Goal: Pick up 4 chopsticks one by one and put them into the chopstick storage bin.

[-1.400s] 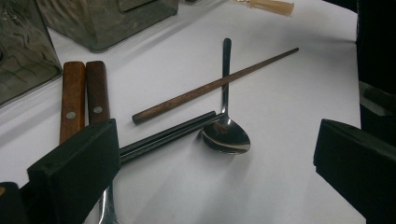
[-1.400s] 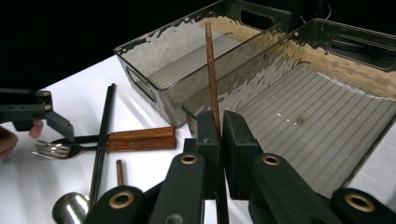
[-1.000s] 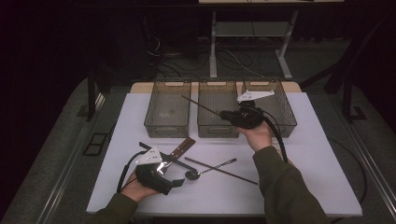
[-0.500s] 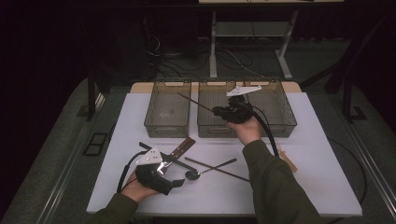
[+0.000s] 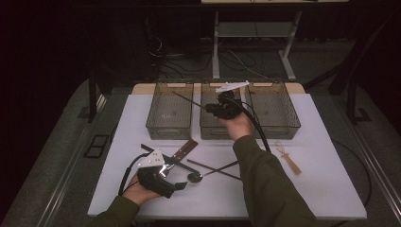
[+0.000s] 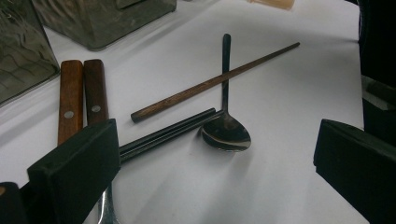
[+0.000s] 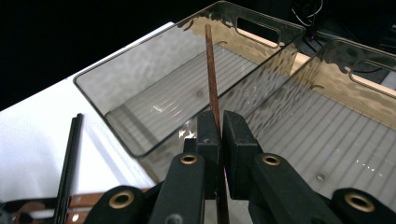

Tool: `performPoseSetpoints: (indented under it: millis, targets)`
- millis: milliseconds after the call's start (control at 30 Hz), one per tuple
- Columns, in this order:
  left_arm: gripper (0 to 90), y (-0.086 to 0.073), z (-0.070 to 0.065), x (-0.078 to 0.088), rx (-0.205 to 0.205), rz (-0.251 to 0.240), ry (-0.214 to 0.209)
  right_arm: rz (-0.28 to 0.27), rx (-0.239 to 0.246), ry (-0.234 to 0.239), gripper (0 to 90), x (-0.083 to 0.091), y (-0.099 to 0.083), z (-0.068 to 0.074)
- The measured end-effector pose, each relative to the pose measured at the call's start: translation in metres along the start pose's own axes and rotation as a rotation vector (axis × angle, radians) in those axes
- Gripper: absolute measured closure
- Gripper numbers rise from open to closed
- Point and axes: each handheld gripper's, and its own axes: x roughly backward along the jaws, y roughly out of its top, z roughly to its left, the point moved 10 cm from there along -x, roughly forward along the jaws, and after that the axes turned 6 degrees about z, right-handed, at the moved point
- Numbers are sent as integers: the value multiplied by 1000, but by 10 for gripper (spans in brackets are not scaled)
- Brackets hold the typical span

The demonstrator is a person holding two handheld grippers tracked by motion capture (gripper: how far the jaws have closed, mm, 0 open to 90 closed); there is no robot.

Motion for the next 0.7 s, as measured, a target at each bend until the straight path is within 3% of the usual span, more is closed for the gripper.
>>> performPoseSetpoints:
  millis: [400,700]
  targets:
    - [0,1,0,0,-2,-5,-3,20,5,-12,856,-33,20,10]
    - [0,1,-1,1,0,-6,-7,51,2,-50,856,-61,28,12]
